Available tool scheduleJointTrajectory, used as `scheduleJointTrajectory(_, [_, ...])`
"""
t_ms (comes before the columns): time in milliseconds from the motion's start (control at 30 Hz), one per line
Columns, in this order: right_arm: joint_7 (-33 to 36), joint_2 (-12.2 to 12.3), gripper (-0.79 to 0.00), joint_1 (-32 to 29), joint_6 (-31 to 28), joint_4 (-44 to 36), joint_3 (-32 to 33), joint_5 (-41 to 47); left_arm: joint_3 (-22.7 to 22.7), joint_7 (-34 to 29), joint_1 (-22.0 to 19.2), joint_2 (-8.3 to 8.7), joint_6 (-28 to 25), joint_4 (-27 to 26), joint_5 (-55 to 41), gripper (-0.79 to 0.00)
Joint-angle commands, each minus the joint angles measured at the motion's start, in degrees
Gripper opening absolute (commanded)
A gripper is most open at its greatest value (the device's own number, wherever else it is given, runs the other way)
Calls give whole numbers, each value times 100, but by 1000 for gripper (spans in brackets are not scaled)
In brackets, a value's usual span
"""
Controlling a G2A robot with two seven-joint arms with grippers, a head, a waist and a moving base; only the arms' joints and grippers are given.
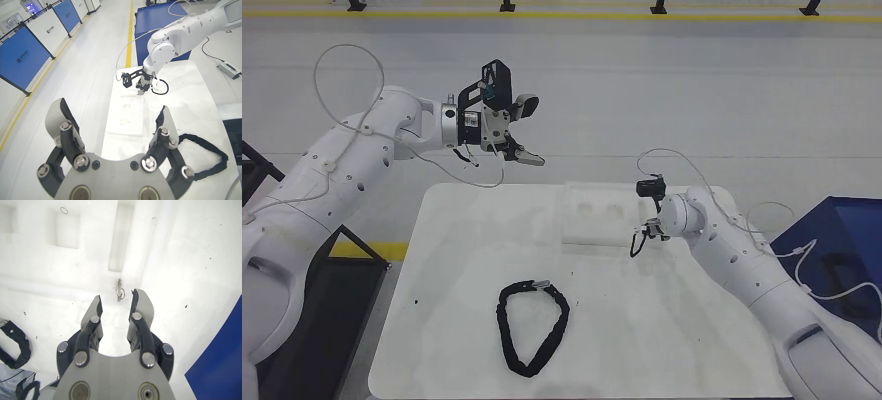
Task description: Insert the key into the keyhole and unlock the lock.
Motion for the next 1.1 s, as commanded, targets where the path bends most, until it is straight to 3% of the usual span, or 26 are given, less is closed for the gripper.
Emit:
scheduleJointTrajectory(0, [0,-39,-517,9,-43,82,-7,36,0,-6,0,0,0,0,-5,0])
scheduleJointTrajectory(533, [-393,-334,-674,124,-392,978,36,227,0,-6,0,0,0,0,-5,0])
scheduleJointTrajectory(667, [-525,-411,-785,166,-437,1233,57,282,0,-6,0,0,0,0,-5,0])
scheduleJointTrajectory(1067, [-388,-557,-785,325,-388,1349,108,219,0,-6,0,0,0,0,-5,0])
